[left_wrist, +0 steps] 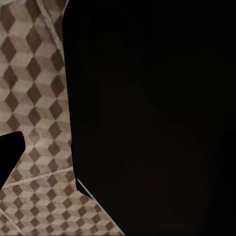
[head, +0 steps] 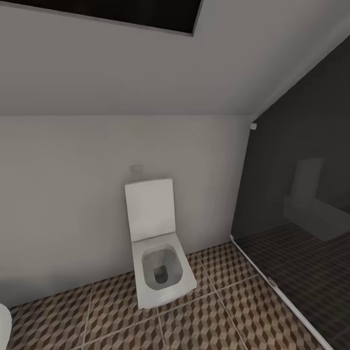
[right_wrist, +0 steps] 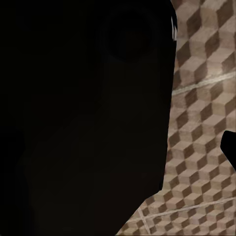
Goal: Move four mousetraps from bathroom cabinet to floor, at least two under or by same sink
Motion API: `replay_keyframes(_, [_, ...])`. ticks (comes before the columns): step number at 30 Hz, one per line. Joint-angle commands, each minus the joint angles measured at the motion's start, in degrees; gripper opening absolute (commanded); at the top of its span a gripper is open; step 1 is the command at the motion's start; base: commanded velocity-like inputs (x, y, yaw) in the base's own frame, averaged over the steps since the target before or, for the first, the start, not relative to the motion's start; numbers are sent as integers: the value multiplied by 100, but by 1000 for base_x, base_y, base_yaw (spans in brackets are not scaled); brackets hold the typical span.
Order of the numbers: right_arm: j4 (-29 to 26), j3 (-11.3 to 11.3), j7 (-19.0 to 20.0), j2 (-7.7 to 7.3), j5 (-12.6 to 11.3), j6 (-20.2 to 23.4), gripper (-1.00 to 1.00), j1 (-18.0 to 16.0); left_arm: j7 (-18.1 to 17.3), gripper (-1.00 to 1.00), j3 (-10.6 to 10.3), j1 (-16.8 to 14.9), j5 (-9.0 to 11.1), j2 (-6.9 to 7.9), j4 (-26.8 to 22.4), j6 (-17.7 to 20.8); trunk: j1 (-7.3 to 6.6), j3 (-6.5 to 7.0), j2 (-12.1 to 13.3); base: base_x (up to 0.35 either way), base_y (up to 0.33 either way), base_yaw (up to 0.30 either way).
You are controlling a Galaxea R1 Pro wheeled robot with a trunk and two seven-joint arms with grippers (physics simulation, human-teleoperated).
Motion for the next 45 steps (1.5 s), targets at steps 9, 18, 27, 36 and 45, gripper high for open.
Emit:
replay_keyframes(9, [-72,75,-9,48,8,-2,100,-8,-35,100,-9,25,8,-23,9,-9,0,-3,-3,0,0,0])
replay_keyframes(18, [-363,62,-9,102,-8,-183,100,-8,-52,100,-9,43,9,31,8,-9,0,-3,-3,0,0,0])
replay_keyframes(27, [-455,63,-1,149,-27,-471,100,-8,-77,100,-11,44,35,-98,51,-9,0,-3,-3,0,0,0])
replay_keyframes(36, [-466,56,15,186,-35,-760,100,-9,-79,100,18,44,29,-149,-85,-14,0,-3,-3,0,0,0])
replay_keyframes(45, [-649,68,26,163,8,-1049,100,-9,-59,100,25,44,27,-67,-375,-77,0,-3,-3,0,0,0])
